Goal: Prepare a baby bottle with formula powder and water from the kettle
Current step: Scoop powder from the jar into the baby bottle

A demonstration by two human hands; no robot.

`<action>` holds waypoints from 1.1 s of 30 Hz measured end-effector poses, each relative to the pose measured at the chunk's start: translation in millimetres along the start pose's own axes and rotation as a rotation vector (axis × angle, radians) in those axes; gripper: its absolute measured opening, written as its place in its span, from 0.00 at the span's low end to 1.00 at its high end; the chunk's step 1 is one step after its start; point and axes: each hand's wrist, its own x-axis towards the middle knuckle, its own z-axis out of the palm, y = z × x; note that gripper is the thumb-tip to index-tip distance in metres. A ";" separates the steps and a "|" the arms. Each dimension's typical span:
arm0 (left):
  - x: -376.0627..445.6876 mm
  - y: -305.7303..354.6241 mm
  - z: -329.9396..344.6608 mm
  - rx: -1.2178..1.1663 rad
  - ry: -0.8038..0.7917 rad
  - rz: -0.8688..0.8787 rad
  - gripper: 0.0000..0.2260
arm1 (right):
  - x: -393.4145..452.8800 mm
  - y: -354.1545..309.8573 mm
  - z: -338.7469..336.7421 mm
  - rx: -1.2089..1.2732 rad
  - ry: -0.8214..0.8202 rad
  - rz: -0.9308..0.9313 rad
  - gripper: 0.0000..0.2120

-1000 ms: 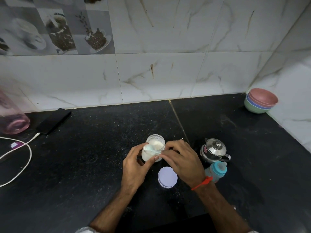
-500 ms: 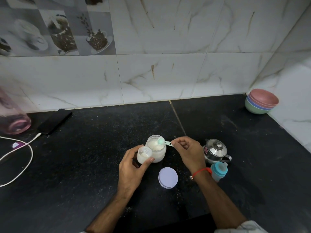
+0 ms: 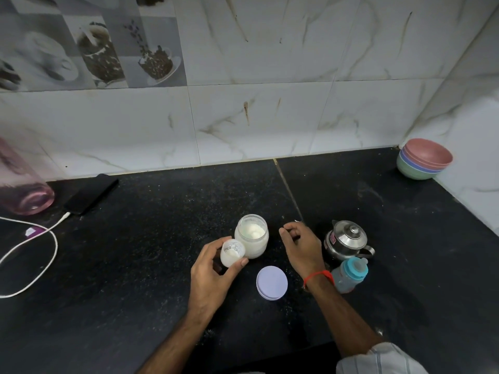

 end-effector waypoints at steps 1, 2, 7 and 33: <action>-1.3 0.1 2.4 0.000 -0.011 0.000 0.23 | -4.5 3.6 -0.9 -0.008 -0.007 -0.004 0.06; -2.6 0.4 5.3 -0.002 -0.024 -0.001 0.23 | -8.6 6.8 -1.5 -0.019 -0.017 -0.010 0.06; -10.4 1.3 19.8 -0.027 -0.068 -0.049 0.23 | -33.4 25.4 -1.4 -0.141 -0.174 -0.064 0.13; -40.9 10.6 64.7 -0.012 -0.149 -0.093 0.23 | -57.8 36.4 -90.6 -0.219 0.506 -0.472 0.20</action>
